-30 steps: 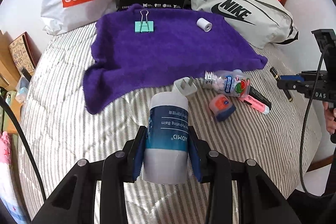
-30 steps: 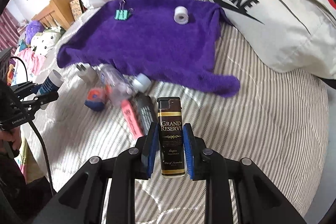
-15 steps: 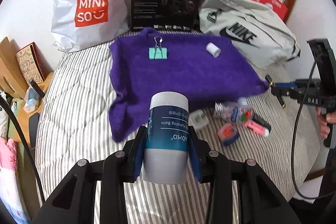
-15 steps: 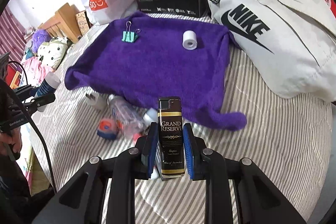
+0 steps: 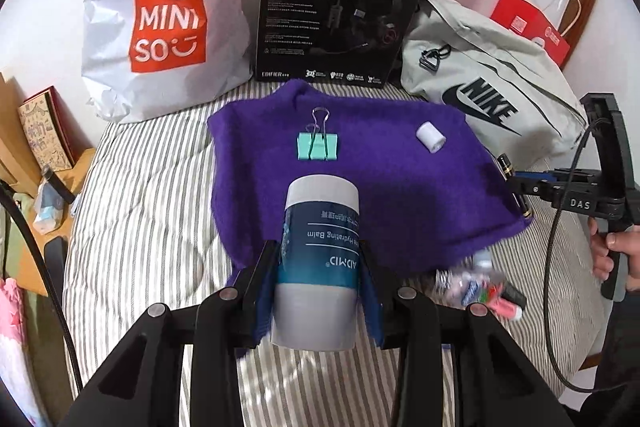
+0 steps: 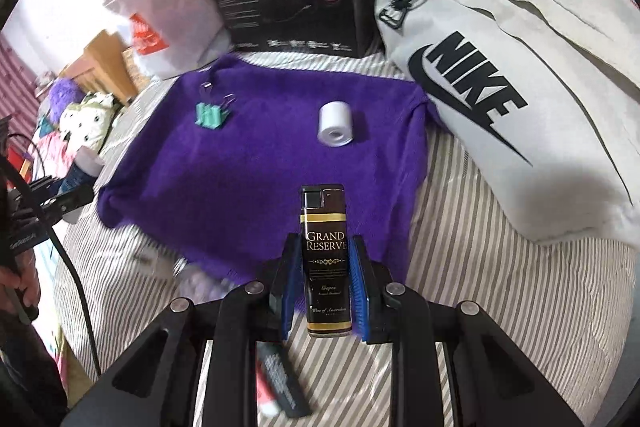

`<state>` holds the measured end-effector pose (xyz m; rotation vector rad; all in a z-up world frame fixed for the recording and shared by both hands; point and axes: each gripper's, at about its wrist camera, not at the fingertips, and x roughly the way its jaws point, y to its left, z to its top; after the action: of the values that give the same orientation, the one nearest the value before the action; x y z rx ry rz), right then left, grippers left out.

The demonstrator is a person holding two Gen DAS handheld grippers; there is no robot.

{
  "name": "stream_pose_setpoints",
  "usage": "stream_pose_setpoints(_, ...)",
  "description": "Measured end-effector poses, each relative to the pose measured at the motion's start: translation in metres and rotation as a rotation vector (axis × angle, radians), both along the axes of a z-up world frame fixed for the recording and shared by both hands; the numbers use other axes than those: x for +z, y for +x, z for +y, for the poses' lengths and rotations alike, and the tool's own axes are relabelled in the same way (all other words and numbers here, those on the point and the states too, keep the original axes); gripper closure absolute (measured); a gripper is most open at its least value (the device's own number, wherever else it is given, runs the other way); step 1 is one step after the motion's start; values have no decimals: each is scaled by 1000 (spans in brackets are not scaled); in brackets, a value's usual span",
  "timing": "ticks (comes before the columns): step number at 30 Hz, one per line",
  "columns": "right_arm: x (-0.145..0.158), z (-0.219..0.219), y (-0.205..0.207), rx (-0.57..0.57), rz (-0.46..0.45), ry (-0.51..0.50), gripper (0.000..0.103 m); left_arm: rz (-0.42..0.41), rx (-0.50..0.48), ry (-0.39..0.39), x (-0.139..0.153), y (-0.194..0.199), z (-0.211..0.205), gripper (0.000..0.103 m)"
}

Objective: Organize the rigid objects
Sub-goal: 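Place the balm jar on the towel with the left tool while the right tool places the lighter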

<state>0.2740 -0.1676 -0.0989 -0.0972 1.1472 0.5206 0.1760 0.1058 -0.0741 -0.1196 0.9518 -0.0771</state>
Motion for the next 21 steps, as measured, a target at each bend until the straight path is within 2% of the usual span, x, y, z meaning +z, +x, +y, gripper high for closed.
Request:
stream_pose_setpoints(5, -16, 3, 27, -47, 25, 0, 79, 9, 12, -3, -9, 30, 3, 67)
stream_pose_setpoints(12, -37, 16, 62, -85, 32, -54, 79, 49, 33, 11, -30, 69, 5, 67)
stream_pose_setpoints(17, -47, 22, 82, -107, 39, -65, 79, 68, 46, 21, -42, 87, 6, 67)
stream_pose_setpoints(21, -52, 33, 92, -110, 33, -111, 79, 80, 64, 30, -48, 96, 9, 67)
